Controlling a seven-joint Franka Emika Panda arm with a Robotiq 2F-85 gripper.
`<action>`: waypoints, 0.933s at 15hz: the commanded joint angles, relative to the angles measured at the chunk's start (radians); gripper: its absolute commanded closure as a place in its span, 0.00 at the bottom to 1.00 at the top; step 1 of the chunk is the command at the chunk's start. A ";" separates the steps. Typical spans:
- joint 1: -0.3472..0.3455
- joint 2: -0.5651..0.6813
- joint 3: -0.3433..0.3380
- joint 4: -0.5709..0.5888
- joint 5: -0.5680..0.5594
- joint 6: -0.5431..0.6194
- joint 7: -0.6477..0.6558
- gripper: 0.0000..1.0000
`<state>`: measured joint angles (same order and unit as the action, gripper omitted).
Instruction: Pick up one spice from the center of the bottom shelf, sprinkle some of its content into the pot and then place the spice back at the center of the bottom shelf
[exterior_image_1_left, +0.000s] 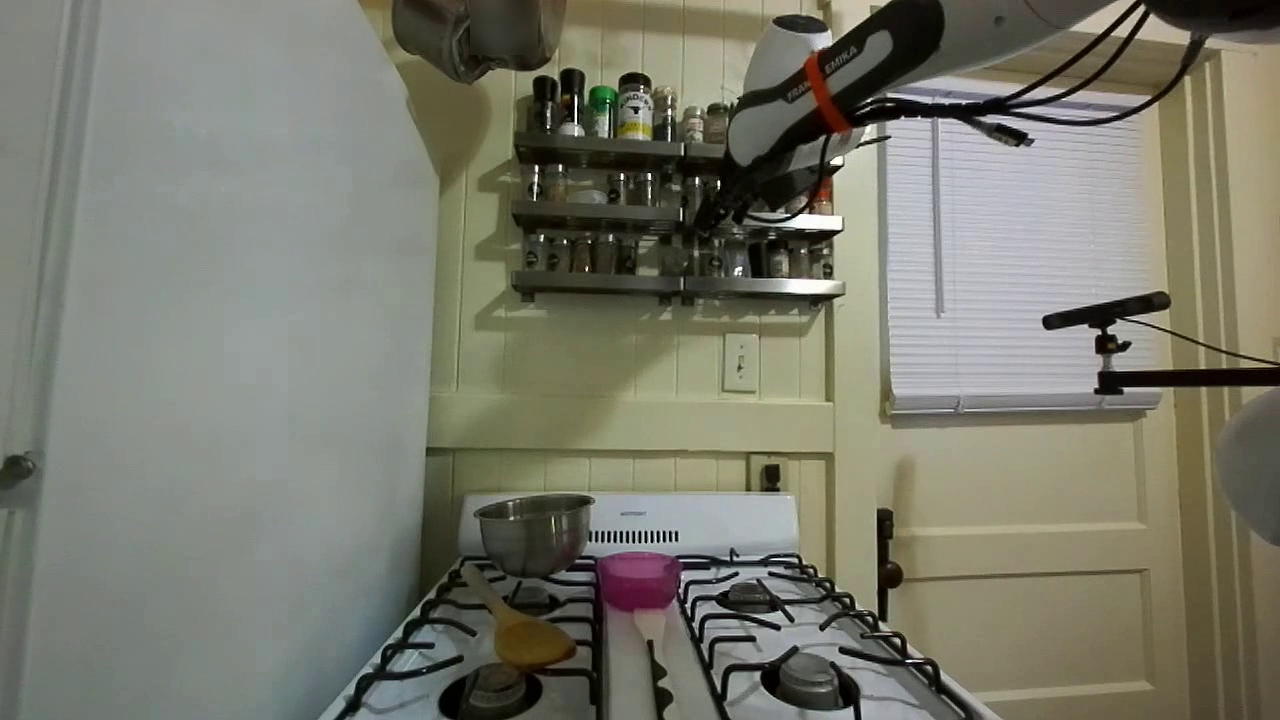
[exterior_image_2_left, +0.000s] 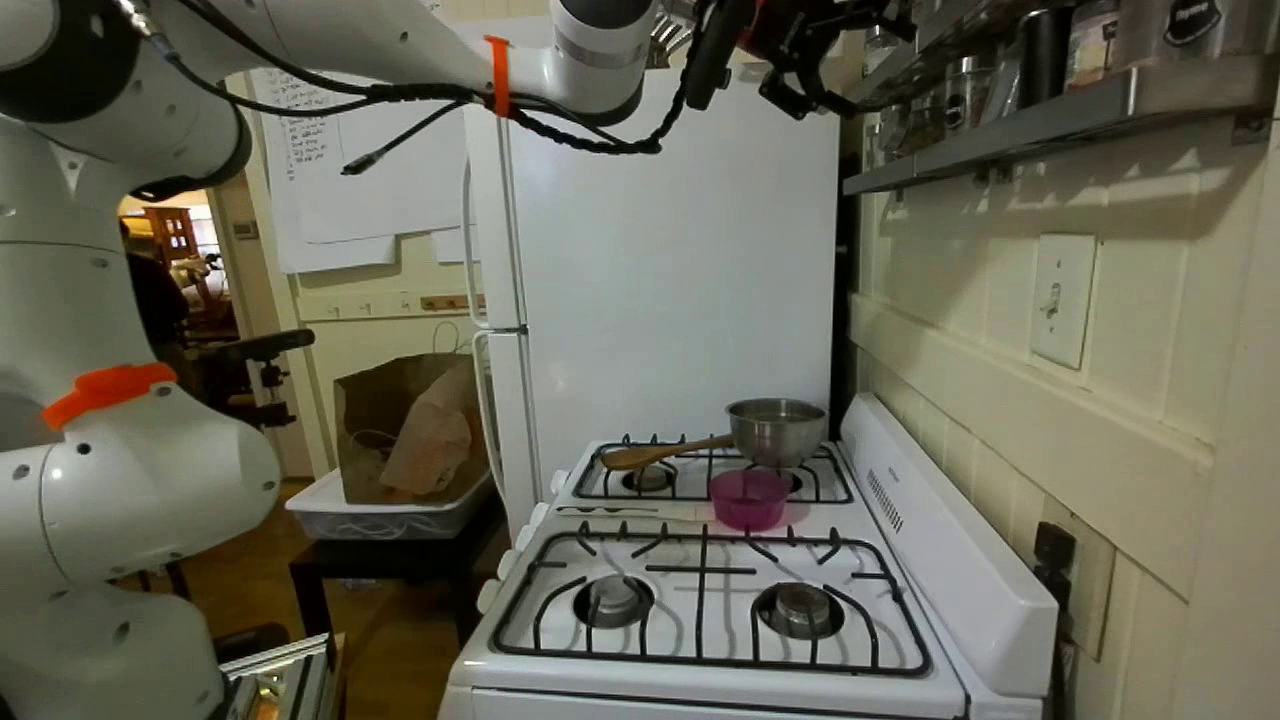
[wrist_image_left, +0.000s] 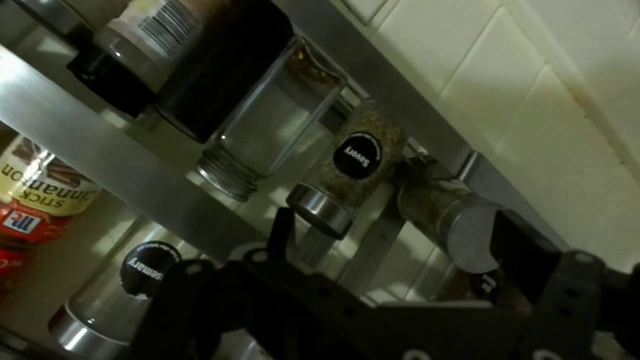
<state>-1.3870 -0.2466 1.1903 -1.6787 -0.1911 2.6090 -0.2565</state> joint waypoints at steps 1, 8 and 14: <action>0.236 -0.039 -0.202 -0.007 0.136 -0.141 -0.260 0.00; 0.696 -0.269 -0.634 -0.118 0.217 -0.472 -0.612 0.00; 1.136 -0.240 -0.899 -0.118 -0.050 -0.649 -0.529 0.00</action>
<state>-0.4314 -0.5292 0.3960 -1.8057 -0.1225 1.9750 -0.8650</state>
